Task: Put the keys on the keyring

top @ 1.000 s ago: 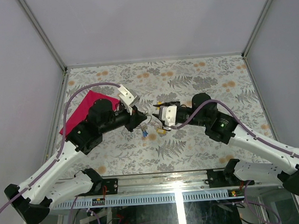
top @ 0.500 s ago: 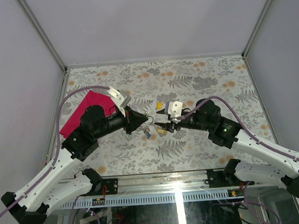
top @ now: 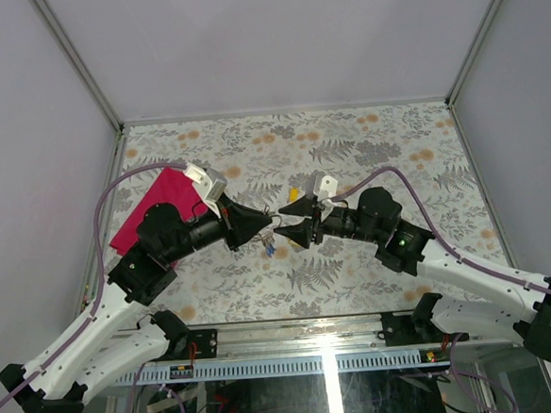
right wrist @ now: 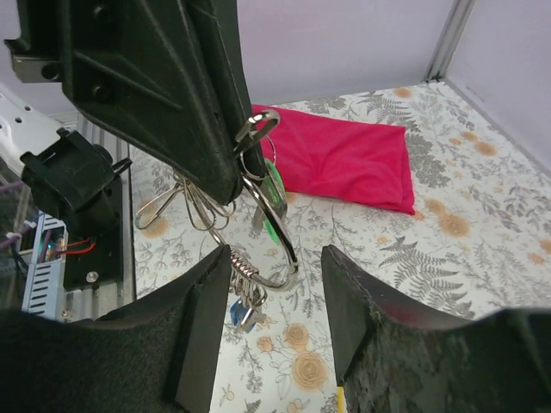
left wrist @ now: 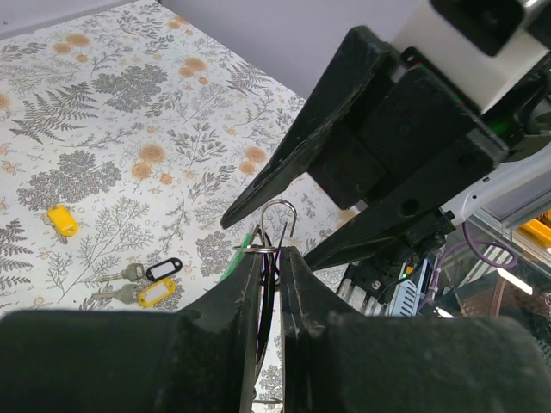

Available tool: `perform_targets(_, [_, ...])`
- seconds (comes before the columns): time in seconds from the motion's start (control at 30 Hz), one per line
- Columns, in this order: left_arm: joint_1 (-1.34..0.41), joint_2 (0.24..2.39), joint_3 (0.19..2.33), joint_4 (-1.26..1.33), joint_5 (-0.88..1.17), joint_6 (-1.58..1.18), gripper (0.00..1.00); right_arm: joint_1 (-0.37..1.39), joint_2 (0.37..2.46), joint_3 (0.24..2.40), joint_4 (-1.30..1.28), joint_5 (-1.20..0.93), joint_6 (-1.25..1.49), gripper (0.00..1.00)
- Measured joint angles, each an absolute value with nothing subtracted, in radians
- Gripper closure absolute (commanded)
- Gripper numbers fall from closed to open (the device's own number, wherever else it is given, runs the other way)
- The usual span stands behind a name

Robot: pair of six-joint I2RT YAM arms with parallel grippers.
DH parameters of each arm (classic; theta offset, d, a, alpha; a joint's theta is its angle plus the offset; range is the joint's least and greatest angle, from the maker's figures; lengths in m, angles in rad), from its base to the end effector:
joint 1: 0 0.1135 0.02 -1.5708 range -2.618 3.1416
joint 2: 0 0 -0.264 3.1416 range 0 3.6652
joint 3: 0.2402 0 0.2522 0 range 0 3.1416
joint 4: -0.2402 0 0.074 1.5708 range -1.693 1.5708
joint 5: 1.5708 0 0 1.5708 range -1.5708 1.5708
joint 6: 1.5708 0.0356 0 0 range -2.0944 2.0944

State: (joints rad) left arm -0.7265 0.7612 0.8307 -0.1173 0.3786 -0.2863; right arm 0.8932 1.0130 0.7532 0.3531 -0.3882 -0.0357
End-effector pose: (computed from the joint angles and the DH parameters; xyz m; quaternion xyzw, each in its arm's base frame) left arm 0.1228 -0.1268 0.3674 0.2819 0.6654 -0.4478 0.5266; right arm 0.1393 0.1946 0.3425 -0.4234 0.5269 0.4197 0.6058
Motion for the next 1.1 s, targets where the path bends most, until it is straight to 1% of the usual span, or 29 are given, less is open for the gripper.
perform_targets(0.13, [-0.727, 0.757, 0.826, -0.104, 0.382, -0.302, 1.00, 0.893, 1.047, 0.738, 0.410, -0.395, 0.013, 0.54])
perform_targets(0.2, [-0.727, 0.757, 0.824, -0.100, 0.383, -0.307, 1.00, 0.893, 1.056, 0.731, 0.434, -0.397, 0.031, 0.59])
perform_targets(0.3, [-0.727, 0.757, 0.822, -0.098, 0.384, -0.315, 1.00, 0.893, 1.066, 0.731, 0.463, -0.404, 0.048, 0.75])
perform_targets(0.43, [-0.727, 0.756, 0.822, -0.097, 0.383, -0.320, 1.00, 0.893, 1.068, 0.730, 0.481, -0.403, 0.063, 0.99])
perform_targets(0.47, [-0.727, 0.756, 0.822, -0.092, 0.383, -0.321, 1.00, 0.894, 1.068, 0.729, 0.481, -0.403, 0.063, 1.00])
perform_targets(0.57, [-0.727, 0.749, 0.819, -0.085, 0.371, -0.324, 1.00, 0.895, 1.067, 0.729, 0.481, -0.395, 0.065, 1.00])
perform_targets(0.73, [-0.727, 0.707, 0.781, -0.079, 0.326, -0.344, 0.93, 0.896, 1.048, 0.733, 0.430, -0.357, 0.052, 1.00])
perform_targets(0.83, [-0.727, 0.695, 0.765, -0.075, 0.300, -0.357, 0.86, 0.896, 1.033, 0.756, 0.361, -0.349, 0.038, 1.00])
perform_targets(0.97, [-0.733, 0.688, 0.759, -0.059, 0.264, -0.374, 0.69, 0.897, 1.022, 0.815, 0.237, -0.327, 0.014, 1.00])
perform_targets(1.1, [-0.732, 0.659, 0.752, -0.052, 0.216, -0.388, 0.65, 0.897, 1.007, 0.857, 0.122, -0.288, -0.011, 1.00])
